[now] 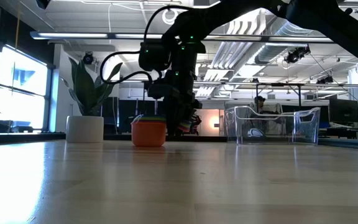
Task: Nest measuring cups in basket
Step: Put the measuring cups into the bin
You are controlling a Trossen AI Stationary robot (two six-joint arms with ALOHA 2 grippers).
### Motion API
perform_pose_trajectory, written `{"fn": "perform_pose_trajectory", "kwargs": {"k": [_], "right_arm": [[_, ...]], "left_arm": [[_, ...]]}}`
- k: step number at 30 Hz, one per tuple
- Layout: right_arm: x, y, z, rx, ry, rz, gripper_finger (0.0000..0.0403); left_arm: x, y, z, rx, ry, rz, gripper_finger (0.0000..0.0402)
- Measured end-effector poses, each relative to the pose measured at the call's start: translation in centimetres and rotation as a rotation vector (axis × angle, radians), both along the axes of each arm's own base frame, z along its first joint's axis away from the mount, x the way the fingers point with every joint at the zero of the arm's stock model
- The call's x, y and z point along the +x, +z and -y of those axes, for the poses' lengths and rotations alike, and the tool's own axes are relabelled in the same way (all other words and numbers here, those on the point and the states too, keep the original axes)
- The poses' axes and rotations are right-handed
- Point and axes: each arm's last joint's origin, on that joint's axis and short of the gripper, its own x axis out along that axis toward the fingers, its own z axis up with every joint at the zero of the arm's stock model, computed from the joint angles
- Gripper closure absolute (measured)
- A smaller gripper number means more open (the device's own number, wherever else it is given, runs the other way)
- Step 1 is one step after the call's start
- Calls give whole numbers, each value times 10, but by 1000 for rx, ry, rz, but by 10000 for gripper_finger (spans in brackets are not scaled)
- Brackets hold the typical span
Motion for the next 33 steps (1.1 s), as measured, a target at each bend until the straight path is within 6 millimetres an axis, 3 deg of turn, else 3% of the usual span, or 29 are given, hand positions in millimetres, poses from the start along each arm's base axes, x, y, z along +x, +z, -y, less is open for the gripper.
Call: {"fn": "perform_pose_trajectory", "kwargs": {"k": [12, 33], "right_arm": [[0, 1, 1, -36, -5, -6, 276], [0, 22, 6, -54, 14, 37, 279]], "left_arm": [[0, 0, 0, 0, 0, 0, 355], [0, 0, 0, 0, 0, 0, 355]]}}
